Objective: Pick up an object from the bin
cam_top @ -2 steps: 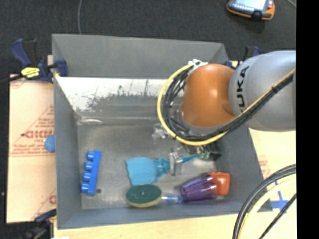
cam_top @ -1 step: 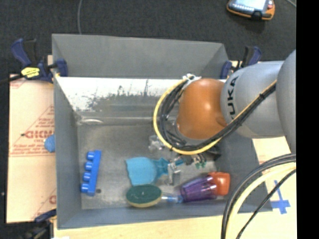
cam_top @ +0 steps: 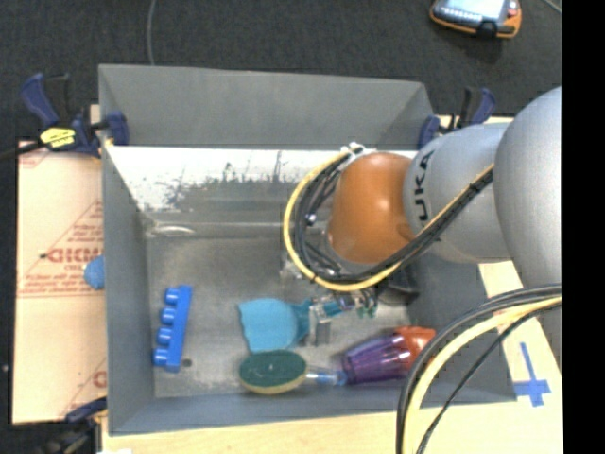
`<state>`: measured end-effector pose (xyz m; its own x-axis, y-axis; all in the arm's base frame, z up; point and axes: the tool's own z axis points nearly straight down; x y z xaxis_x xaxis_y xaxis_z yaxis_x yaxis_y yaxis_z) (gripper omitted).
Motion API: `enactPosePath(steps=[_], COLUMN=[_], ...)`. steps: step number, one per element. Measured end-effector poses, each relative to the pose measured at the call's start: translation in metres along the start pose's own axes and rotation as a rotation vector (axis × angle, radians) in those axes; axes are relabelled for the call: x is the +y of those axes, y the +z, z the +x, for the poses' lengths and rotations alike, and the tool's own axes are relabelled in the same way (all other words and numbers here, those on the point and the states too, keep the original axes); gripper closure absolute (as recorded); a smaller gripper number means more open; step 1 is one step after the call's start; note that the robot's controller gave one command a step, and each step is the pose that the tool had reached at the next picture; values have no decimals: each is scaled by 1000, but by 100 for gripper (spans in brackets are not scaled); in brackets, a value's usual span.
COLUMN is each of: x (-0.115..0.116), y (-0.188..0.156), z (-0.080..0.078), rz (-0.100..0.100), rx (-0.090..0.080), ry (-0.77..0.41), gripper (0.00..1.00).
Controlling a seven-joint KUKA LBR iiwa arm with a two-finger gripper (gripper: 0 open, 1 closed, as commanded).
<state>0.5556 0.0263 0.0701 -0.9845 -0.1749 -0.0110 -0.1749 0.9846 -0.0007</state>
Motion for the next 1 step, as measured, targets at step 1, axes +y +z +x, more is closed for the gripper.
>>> enactPosePath(steps=[1], x=[10], y=[0], z=[15], rz=[-2], rx=[19], ry=[119], gripper=[100])
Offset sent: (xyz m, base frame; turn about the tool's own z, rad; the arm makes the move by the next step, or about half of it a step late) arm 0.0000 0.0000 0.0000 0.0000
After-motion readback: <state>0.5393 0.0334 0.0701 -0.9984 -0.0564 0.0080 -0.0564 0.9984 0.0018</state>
